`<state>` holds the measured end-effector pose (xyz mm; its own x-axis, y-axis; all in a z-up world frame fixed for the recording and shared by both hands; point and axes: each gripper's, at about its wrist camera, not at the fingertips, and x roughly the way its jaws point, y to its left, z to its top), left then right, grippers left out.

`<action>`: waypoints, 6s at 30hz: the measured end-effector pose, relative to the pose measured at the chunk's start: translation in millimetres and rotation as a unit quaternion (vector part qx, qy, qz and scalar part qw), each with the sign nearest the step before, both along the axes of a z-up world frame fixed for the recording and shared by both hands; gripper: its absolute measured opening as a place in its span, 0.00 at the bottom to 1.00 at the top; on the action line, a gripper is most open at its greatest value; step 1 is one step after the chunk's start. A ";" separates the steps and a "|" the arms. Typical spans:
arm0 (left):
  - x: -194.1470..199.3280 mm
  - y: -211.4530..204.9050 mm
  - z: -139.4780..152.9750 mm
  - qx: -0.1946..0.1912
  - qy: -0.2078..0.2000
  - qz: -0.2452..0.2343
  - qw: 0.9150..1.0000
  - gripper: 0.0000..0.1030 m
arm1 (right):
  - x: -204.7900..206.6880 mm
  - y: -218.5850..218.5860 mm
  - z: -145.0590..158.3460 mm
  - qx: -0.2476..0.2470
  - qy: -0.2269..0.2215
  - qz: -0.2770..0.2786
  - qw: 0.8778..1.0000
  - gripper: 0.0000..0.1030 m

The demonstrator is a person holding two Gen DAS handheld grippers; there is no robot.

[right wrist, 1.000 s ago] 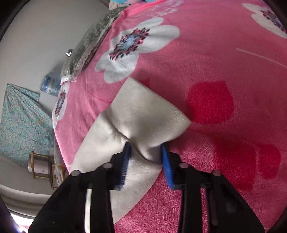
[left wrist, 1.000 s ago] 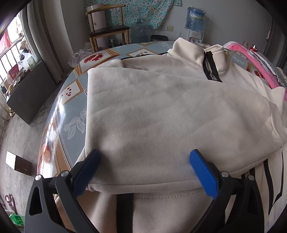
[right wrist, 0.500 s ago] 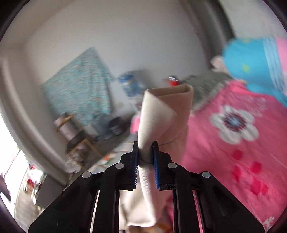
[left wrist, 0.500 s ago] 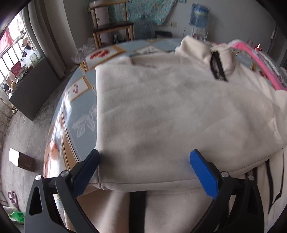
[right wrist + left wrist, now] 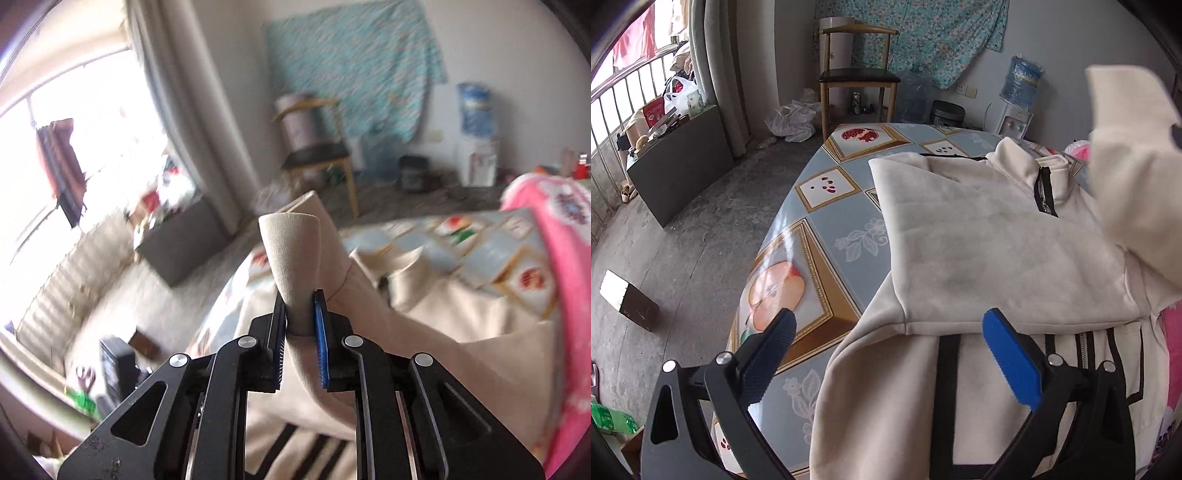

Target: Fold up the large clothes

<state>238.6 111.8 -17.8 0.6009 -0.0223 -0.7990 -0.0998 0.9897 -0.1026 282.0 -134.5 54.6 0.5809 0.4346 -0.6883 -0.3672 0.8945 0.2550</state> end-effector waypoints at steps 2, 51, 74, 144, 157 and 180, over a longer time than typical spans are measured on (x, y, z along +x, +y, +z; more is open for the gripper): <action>-7.5 2.1 3.1 -0.013 -0.005 -0.009 1.000 0.96 | 3.2 28.7 -42.5 -0.008 0.052 0.033 0.998 0.23; 106.9 -15.2 40.0 -0.020 -0.020 -0.021 0.999 0.04 | -64.5 -236.0 -75.0 0.047 0.087 -0.263 0.960 0.50; 78.2 -17.9 -19.2 -0.020 0.044 -0.046 0.998 0.21 | -7.6 -158.0 -98.3 -0.160 0.117 -0.159 0.967 0.47; 334.1 -141.0 -4.3 -0.032 0.104 -0.105 0.989 0.00 | 249.5 -94.6 -100.7 -0.032 0.237 -0.108 0.965 0.16; 200.7 -141.7 54.7 0.022 0.012 -0.240 0.971 0.00 | 118.8 -78.9 -67.4 -0.134 0.133 -0.013 0.982 0.13; 198.1 -118.2 9.9 -0.089 0.085 -0.169 0.978 0.11 | 61.3 -80.9 -99.2 -0.178 0.148 -0.002 0.973 0.21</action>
